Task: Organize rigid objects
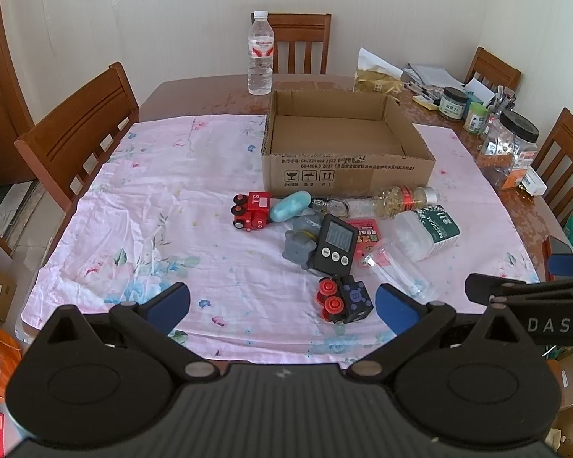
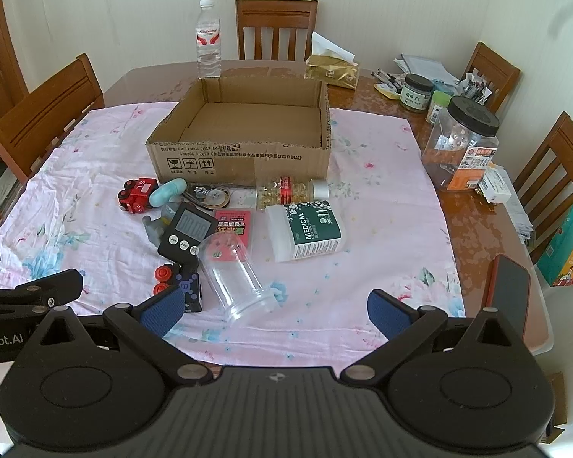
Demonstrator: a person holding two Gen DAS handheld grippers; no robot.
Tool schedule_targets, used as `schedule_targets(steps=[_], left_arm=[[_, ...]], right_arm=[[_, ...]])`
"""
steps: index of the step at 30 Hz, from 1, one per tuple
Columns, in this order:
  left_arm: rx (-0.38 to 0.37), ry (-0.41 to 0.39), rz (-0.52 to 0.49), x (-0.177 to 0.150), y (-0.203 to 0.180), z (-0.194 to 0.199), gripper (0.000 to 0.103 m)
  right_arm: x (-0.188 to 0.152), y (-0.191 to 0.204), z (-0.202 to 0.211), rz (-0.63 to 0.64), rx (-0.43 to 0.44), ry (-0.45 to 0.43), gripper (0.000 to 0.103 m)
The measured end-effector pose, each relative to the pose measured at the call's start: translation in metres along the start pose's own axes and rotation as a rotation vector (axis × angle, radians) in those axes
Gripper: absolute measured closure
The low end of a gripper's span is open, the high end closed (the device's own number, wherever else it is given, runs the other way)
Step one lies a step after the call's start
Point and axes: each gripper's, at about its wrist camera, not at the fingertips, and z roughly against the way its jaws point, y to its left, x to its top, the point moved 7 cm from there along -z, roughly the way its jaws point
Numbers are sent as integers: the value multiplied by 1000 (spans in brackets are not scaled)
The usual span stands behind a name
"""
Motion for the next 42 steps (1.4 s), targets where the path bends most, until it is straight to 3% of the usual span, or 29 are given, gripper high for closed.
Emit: schedule_targets(steps=[42], left_arm=[[20, -29, 1, 3, -11, 10, 1]], right_arm=[[3, -6, 5, 12, 13, -31, 0]])
